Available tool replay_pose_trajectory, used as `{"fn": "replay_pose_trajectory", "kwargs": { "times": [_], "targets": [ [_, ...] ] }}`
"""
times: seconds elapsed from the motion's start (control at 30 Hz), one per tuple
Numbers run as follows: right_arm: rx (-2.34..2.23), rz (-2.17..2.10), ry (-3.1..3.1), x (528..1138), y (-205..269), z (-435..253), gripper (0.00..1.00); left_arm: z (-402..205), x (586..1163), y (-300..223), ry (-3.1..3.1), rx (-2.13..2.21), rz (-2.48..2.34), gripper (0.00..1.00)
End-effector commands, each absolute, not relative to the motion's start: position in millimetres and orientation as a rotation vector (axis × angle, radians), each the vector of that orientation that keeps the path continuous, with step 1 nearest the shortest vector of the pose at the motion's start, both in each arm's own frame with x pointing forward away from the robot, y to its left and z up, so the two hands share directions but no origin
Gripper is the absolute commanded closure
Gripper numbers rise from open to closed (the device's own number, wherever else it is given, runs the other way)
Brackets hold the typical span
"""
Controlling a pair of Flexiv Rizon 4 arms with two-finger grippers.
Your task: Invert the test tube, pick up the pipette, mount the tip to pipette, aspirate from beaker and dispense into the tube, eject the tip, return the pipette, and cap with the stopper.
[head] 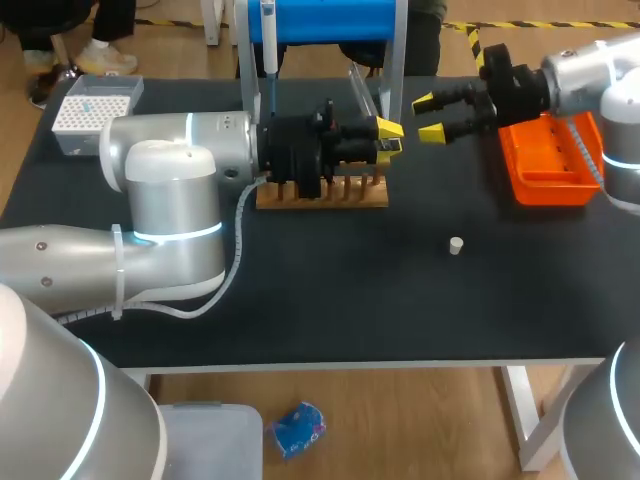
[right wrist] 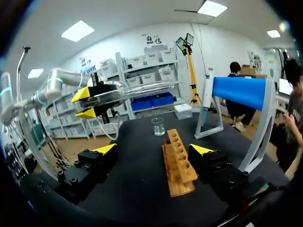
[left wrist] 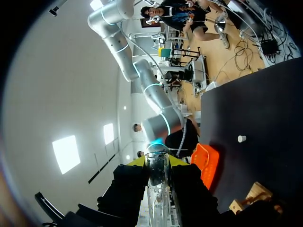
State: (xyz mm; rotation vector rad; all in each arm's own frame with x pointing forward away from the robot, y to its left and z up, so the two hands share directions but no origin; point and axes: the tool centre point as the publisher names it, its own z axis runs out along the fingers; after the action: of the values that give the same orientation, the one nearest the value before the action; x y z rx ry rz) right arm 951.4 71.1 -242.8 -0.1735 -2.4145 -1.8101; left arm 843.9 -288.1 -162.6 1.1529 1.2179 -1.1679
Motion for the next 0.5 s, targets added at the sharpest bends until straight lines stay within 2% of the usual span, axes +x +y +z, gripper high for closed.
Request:
{"fn": "replay_pose_trajectory", "kwargs": {
  "times": [0.03, 0.5],
  "targets": [
    [-0.215, -1.836, -2.465, 941, 71, -239, 0.00, -163, 845, -288, 1.214, 1.155, -1.169, 1.00],
    [0.044, -1.806, -2.532, 951, 45, -263, 0.00, -163, 845, -288, 1.214, 1.155, -1.169, 1.00]
  ]
}}
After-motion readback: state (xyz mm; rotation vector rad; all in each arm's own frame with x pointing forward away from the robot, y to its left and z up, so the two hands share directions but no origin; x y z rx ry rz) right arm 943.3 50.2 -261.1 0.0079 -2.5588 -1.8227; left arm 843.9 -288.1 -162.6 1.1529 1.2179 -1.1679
